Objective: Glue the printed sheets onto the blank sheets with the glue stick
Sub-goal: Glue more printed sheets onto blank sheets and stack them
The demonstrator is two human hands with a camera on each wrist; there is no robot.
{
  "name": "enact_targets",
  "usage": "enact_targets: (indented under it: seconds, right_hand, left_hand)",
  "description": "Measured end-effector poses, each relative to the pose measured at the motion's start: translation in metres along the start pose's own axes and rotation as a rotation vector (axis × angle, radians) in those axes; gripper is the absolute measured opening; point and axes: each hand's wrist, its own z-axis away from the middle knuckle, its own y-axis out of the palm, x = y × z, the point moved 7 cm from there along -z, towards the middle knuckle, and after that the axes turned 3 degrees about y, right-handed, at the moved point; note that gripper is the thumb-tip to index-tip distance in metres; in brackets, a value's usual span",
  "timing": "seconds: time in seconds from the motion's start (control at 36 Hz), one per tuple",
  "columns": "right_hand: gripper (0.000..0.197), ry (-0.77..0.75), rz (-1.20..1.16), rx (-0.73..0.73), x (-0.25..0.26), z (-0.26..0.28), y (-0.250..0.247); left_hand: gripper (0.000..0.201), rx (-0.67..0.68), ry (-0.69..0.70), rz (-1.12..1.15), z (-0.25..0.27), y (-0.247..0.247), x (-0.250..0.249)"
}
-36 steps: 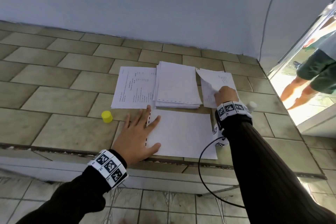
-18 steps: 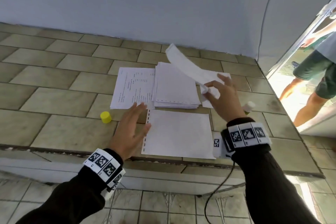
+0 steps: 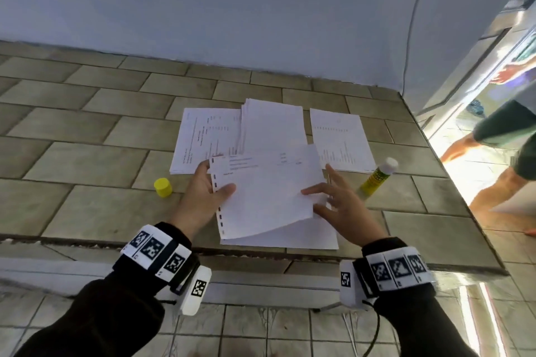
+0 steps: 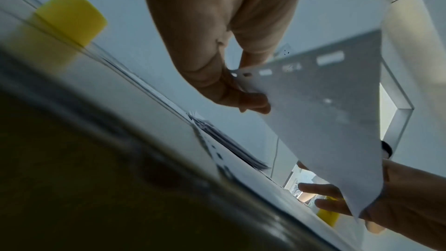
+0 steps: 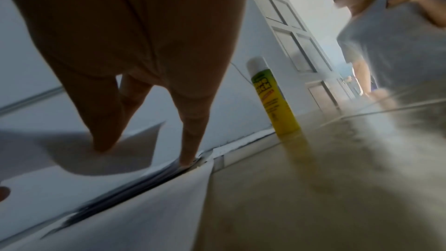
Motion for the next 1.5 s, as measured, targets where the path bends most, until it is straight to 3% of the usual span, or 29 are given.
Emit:
enact_targets:
  seconds: [0.14,0.31,0.42,0.61,0.78,0.92,1.22,1.5]
  right_hand:
    - [0.030,0.037,-0.184,-0.021,-0.010,0.000,-0.010]
    - [0.028,0.125,-0.147,-0.052,-0.024,-0.001,-0.016]
    - [0.026,0.163,-0.132,-0.079,-0.025,0.002,-0.017]
    - [0.027,0.194,-0.061,-0.065,-0.032,0.007,-0.011]
    - [0.028,0.191,0.060,-0.059,-0.032,0.008,-0.009]
    - [0.030,0.204,0.103,-0.049,-0.034,0.010,-0.006]
    - [0.031,0.155,0.069,-0.082,-0.029,0.010,-0.008]
    - [0.029,0.171,0.138,-0.033,-0.026,0.010,0.000]
  left_hand:
    - [0.059,-0.023,-0.005,0.007,-0.002,0.001,0.003]
    - [0.061,-0.008,-0.019,-0.087,-0.003,-0.002,0.001]
    - [0.079,0.070,-0.057,-0.077,0.000,-0.001,0.005]
    - [0.058,0.131,0.037,-0.219,0.001,-0.004,0.010]
    - [0.028,0.200,0.212,-0.571,0.007,0.005,0.007]
    - [0.023,0.216,0.222,-0.659,0.007,0.007,0.010]
    - [0.027,0.166,0.220,-0.563,0.008,-0.002,0.006]
    - [0.023,0.189,0.238,-0.725,0.005,-0.007,0.004]
